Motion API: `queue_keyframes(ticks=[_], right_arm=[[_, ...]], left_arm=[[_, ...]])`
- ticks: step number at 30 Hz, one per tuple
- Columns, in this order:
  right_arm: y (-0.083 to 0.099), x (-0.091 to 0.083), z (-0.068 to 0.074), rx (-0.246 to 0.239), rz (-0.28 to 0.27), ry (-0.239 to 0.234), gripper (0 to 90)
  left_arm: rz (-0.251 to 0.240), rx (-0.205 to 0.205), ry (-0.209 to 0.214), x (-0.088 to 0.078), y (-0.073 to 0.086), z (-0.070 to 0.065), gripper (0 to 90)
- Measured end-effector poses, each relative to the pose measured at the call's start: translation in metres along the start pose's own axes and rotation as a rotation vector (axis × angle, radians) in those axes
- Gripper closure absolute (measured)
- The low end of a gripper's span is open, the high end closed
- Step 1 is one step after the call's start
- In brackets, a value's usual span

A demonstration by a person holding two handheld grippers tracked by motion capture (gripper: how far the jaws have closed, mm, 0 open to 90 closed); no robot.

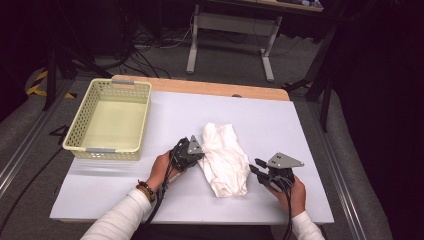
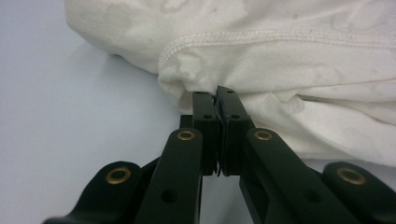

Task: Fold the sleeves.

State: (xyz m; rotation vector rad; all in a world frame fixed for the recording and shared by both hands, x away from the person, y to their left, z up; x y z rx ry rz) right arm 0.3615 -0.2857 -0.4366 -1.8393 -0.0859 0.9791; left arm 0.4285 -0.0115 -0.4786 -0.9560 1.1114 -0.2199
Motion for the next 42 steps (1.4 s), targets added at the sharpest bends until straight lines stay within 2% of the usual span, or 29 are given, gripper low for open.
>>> queue_keyframes(ticks=[4,6,9,11,13,17,22,26,29,32,34,35,37,39,41,42], right_arm=[[-0.009,0.013,0.010,-0.047,0.007,-0.025,73.7],[-0.012,0.021,0.010,-0.036,0.011,-0.045,74.4],[-0.018,0.030,0.010,-0.036,0.011,-0.044,73.8],[-0.018,0.035,0.009,-0.038,0.032,-0.051,72.9],[-0.016,0.040,0.007,-0.021,0.059,-0.077,71.7],[-0.011,0.045,0.011,-0.030,0.101,-0.116,70.3],[-0.007,0.043,0.025,-0.088,0.148,-0.193,68.7],[0.001,0.038,0.035,-0.105,0.169,-0.241,66.9],[0.003,0.033,0.038,-0.102,0.160,-0.252,64.1],[0.003,0.028,0.042,-0.108,0.148,-0.250,61.7],[0.002,0.024,0.044,-0.118,0.132,-0.227,57.0],[0.001,0.022,0.044,-0.118,0.117,-0.225,57.0],[-0.002,0.016,0.044,-0.109,0.084,-0.218,56.0],[-0.004,0.010,0.045,-0.104,0.027,-0.211,54.0],[-0.006,0.006,0.046,-0.110,-0.011,-0.210,52.8],[-0.008,0.006,0.047,-0.111,-0.025,-0.197,52.6]], left_arm=[[-0.003,-0.006,-0.009,0.001,0.004,0.002,87.7],[0.000,0.021,-0.030,0.002,0.003,0.002,87.6],[0.004,0.042,-0.054,0.004,0.002,0.001,87.6],[0.004,0.043,-0.063,0.005,0.001,0.002,87.6],[0.009,0.057,-0.086,0.006,0.001,0.004,87.6],[0.010,0.054,-0.098,0.009,-0.001,0.008,87.6],[0.011,0.038,-0.108,0.009,-0.002,0.011,87.4],[-0.009,0.005,-0.108,0.003,-0.002,0.009,85.7],[-0.048,-0.005,-0.102,-0.010,-0.006,0.005,80.8],[-0.109,-0.006,-0.053,-0.027,-0.012,-0.005,72.7],[-0.143,0.009,-0.022,-0.036,-0.017,-0.014,70.9],[-0.153,0.013,-0.004,-0.038,-0.018,-0.020,66.7],[-0.150,0.035,0.012,-0.038,-0.022,-0.029,62.8],[-0.140,0.049,0.013,-0.032,-0.024,-0.034,57.6],[-0.135,0.025,0.024,-0.022,-0.025,-0.032,54.8],[-0.130,-0.007,0.033,-0.016,-0.025,-0.030,53.7]])
Point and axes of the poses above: each handheld gripper's, and its own axes: x roughly forward along the jaws, y roughly out of its underside, z roughly to its left, the point moved 3 cm from there along x, roughly forward along the jaws, and after that the axes turned 1 degree about -x, right-handed, at the moved point
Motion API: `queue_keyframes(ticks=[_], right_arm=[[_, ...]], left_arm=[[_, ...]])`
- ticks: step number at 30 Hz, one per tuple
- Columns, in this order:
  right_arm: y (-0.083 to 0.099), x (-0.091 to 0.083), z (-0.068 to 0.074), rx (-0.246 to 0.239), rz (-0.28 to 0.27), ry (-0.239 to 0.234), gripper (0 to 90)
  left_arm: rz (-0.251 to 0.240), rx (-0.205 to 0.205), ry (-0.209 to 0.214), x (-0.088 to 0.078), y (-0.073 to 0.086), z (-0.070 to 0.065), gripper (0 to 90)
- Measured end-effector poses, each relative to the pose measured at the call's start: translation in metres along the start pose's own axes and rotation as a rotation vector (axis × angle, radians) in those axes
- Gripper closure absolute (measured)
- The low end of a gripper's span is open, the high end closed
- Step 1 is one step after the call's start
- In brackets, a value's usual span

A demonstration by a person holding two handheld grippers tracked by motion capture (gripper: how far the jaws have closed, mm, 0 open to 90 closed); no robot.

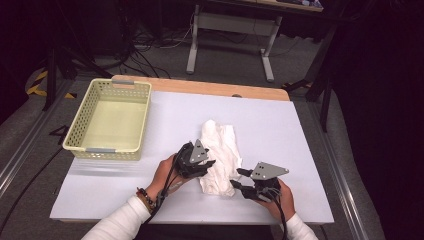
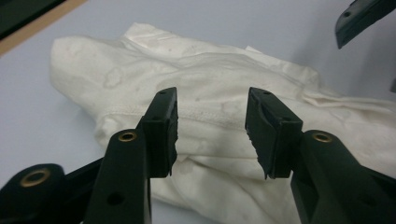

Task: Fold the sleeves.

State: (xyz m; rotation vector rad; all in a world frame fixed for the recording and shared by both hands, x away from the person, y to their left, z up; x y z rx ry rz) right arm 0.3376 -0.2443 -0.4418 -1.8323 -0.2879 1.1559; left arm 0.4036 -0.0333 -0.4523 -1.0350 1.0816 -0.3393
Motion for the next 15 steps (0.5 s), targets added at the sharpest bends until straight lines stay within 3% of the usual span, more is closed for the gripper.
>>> queue_keyframes(ticks=[4,6,10,12,15], right_arm=[[-0.006,0.008,-0.001,0.040,-0.033,0.002,52.7],[-0.006,0.015,-0.002,0.035,-0.014,0.012,54.4],[-0.001,0.027,-0.004,0.050,0.052,-0.006,56.9],[0.001,0.030,-0.005,0.055,0.079,-0.027,57.4],[0.005,0.032,-0.006,0.061,0.108,-0.041,57.6]], left_arm=[[0.056,-0.026,-0.003,0.018,0.005,0.009,52.1],[0.066,-0.036,0.006,0.023,0.008,0.011,51.1],[0.095,-0.016,0.021,0.028,0.011,0.010,55.4],[0.096,-0.019,0.038,0.026,0.012,0.010,68.2],[0.089,-0.004,0.024,0.023,0.011,0.009,83.8]])
Point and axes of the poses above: each handheld gripper's, and its own axes: x roughly forward along the jaws, y roughly out of its underside, z roughly to its left, the point moved 3 cm from there along x, roughly forward along the jaws, and after that the axes turned 1 degree about -x, right-handed, at the moved point
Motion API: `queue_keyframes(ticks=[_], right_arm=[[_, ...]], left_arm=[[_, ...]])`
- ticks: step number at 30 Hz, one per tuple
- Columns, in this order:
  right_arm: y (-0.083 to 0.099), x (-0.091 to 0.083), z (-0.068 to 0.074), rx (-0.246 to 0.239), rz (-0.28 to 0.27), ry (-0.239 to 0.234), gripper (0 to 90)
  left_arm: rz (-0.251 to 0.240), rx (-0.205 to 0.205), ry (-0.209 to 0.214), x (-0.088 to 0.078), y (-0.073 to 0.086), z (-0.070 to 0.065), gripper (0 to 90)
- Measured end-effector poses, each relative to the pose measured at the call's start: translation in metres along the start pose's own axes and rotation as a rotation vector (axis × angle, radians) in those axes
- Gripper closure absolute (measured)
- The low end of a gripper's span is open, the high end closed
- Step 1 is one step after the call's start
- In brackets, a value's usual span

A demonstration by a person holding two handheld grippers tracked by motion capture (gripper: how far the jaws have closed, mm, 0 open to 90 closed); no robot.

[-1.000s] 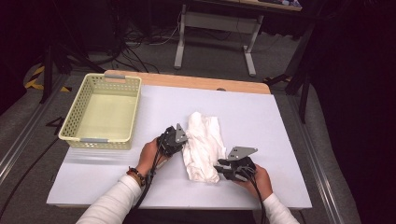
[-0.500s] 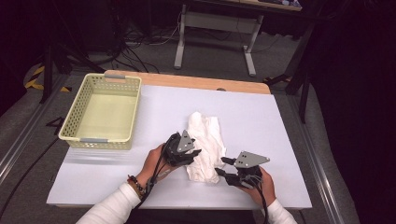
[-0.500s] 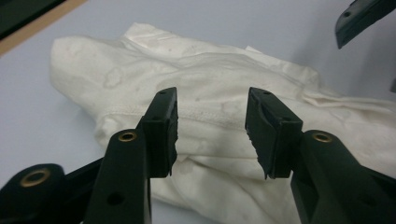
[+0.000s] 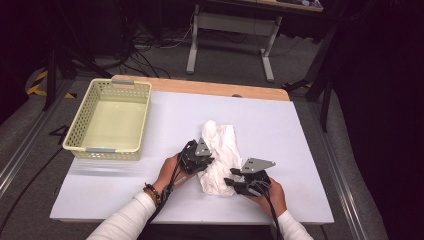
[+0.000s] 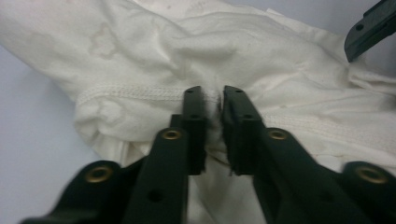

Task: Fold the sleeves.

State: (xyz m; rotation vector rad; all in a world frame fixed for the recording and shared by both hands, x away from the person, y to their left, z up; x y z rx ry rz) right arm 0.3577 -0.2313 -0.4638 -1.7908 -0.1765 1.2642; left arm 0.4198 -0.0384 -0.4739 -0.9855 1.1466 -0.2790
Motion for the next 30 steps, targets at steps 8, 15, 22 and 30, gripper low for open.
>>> queue_keyframes(ticks=[8,15,22,30], right_arm=[[0.005,-0.006,-0.001,-0.009,-0.005,-0.027,73.5],[-0.002,-0.012,0.010,-0.022,-0.052,-0.043,77.1],[-0.001,-0.006,0.025,-0.046,-0.035,-0.097,75.2],[-0.001,-0.010,0.027,-0.067,-0.046,-0.064,59.5]], left_arm=[[-0.070,-0.014,-0.006,-0.018,-0.005,0.006,86.5],[-0.107,-0.051,-0.020,-0.038,-0.007,0.020,86.6],[-0.081,-0.069,-0.021,-0.044,0.000,0.032,85.9],[-0.141,-0.119,-0.023,-0.042,0.001,0.032,80.3]])
Point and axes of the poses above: each handheld gripper's, and its own axes: x roughly forward along the jaws, y roughly out of its underside, z roughly to its left, the point moved 3 cm from there along x, roughly forward along the jaws, and after that the axes turned 1 degree about -x, right-handed, at the moved point
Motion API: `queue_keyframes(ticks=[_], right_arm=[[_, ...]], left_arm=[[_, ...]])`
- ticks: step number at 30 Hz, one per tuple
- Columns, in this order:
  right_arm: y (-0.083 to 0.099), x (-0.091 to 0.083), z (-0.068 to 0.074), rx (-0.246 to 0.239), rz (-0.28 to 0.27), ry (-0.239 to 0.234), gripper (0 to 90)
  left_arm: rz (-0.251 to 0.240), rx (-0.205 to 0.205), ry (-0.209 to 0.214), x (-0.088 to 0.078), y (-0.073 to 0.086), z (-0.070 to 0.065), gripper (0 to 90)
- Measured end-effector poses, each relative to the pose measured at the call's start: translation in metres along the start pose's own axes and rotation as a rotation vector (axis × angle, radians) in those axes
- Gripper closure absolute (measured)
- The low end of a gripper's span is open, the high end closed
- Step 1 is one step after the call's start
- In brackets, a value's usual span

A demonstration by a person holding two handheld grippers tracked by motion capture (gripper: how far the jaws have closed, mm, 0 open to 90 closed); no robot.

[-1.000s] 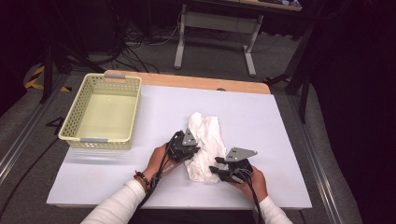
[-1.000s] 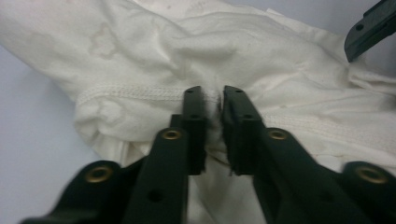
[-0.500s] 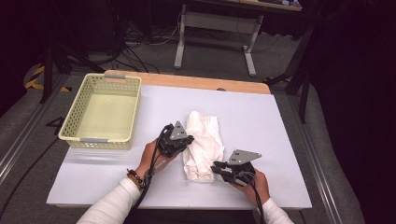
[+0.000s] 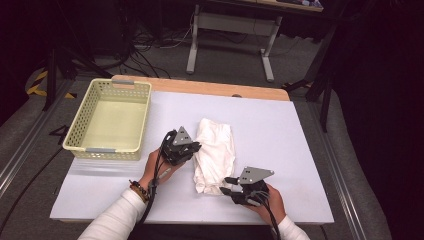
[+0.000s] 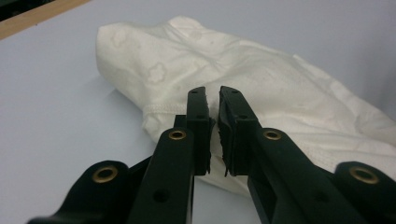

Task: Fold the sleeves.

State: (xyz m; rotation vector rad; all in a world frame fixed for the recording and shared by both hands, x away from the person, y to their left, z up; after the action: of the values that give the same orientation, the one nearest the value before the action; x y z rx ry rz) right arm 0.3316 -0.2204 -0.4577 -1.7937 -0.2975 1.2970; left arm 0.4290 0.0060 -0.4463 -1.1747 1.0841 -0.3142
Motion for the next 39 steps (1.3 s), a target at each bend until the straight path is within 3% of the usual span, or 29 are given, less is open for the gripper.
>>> queue_keyframes(ticks=[1,3,5,8,12,16,21,25,31,35,39], right_arm=[[-0.001,-0.003,-0.001,-0.006,-0.007,0.024,56.3],[-0.002,-0.008,-0.002,-0.011,-0.030,0.047,56.5],[-0.004,-0.013,-0.004,-0.009,-0.054,0.062,58.6],[-0.005,-0.017,-0.007,-0.016,-0.068,0.076,70.6],[-0.001,-0.012,-0.011,-0.015,-0.035,0.075,80.0],[0.006,-0.003,-0.018,-0.013,0.006,0.082,82.0],[0.012,0.004,-0.019,0.014,0.029,0.050,82.4],[0.015,0.010,-0.013,-0.017,0.056,0.050,81.5],[0.011,0.002,-0.013,-0.030,0.039,0.056,72.3],[0.008,-0.006,-0.013,-0.018,-0.013,0.067,58.0],[0.009,0.000,-0.009,-0.027,0.017,0.042,46.5]], left_arm=[[0.003,0.006,-0.017,0.000,-0.001,-0.001,74.0],[-0.001,0.018,-0.009,-0.001,-0.001,-0.003,77.6],[-0.013,0.030,-0.026,-0.003,-0.003,-0.005,75.2],[-0.042,0.059,-0.005,-0.007,-0.007,-0.014,76.3],[-0.029,0.123,0.036,-0.006,-0.010,-0.033,76.2],[0.009,0.154,0.066,0.002,-0.007,-0.046,71.5],[0.101,0.188,0.094,0.017,0.009,-0.053,73.6],[0.162,0.205,0.114,0.022,0.022,-0.056,77.5],[0.166,0.178,0.145,0.015,0.026,-0.057,80.0],[0.153,0.173,0.120,0.010,0.030,-0.061,80.2],[0.150,0.199,0.102,0.006,0.032,-0.066,79.7]])
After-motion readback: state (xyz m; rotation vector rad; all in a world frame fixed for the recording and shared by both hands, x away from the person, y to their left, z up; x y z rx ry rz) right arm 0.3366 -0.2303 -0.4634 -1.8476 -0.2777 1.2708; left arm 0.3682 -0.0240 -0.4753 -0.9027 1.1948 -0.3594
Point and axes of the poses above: each handheld gripper's, and its own axes: x roughly forward along the jaws, y roughly out of its underside, z roughly to its left, the point moved 3 cm from there along x, roughly forward along the jaws, and after that the axes turned 1 degree about -x, right-handed, at the moved point
